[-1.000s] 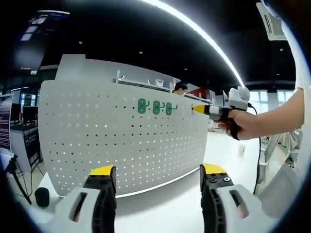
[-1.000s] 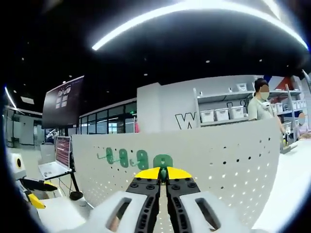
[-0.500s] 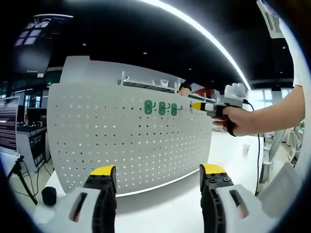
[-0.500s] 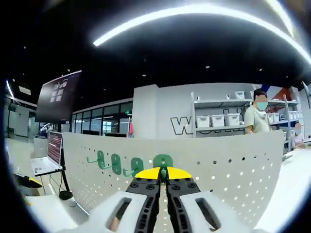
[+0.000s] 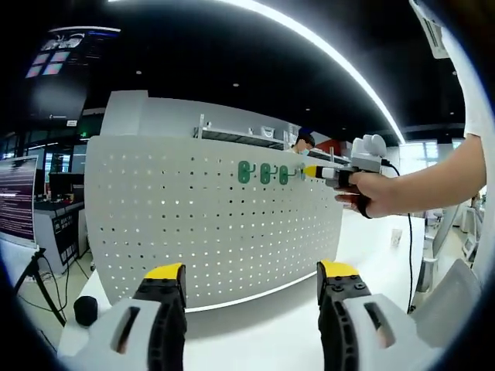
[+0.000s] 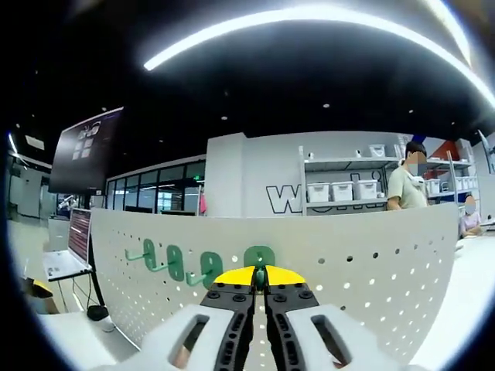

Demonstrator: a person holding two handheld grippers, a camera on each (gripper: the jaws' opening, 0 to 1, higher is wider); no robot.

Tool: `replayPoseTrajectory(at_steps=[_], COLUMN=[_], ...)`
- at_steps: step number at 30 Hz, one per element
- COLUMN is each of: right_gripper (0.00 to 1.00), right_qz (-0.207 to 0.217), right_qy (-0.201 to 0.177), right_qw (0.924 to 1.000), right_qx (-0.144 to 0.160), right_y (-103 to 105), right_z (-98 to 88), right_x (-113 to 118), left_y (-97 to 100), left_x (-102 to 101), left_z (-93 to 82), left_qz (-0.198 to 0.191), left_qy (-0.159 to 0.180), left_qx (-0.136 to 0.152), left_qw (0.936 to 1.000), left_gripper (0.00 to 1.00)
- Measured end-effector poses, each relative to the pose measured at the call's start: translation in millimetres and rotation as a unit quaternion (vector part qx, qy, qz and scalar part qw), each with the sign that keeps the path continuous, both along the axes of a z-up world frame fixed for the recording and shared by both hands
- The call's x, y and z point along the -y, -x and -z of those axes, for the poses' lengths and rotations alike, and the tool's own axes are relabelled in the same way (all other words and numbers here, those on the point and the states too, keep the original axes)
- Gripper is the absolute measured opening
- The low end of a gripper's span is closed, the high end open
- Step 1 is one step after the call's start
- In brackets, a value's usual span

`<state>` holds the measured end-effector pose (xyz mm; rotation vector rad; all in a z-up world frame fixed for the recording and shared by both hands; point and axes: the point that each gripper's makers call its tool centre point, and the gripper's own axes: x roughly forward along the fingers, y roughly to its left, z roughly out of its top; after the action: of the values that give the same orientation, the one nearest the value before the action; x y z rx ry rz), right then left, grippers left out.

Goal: Insert the hook assembly into the mounting plate slot until the hook locks in place.

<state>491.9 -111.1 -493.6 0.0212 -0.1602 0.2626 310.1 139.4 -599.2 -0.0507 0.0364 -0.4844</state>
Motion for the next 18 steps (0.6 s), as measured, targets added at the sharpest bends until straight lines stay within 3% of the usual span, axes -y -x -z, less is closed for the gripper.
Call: replayPoseTrajectory(at_steps=[12, 18], right_gripper=[0.01, 0.01], right_qz=[0.001, 0.017], right_qy=[-0.010, 0.006], right_qw=[0.9999, 0.9998], right_qx=[-0.013, -0.009], right_y=[-8.1, -7.8], right_z=[7.4, 8.9], right_x=[-1.1, -0.4], left_y=[1.7, 1.4], left_x=[-4.9, -5.7], left_z=[4.4, 2.6], left_qz=[-0.006, -0.007], left_qy=[-0.004, -0.003], left_qx=[-0.008, -0.007], left_qw=[0.9999, 0.9999], left_gripper=[0.70, 0.70])
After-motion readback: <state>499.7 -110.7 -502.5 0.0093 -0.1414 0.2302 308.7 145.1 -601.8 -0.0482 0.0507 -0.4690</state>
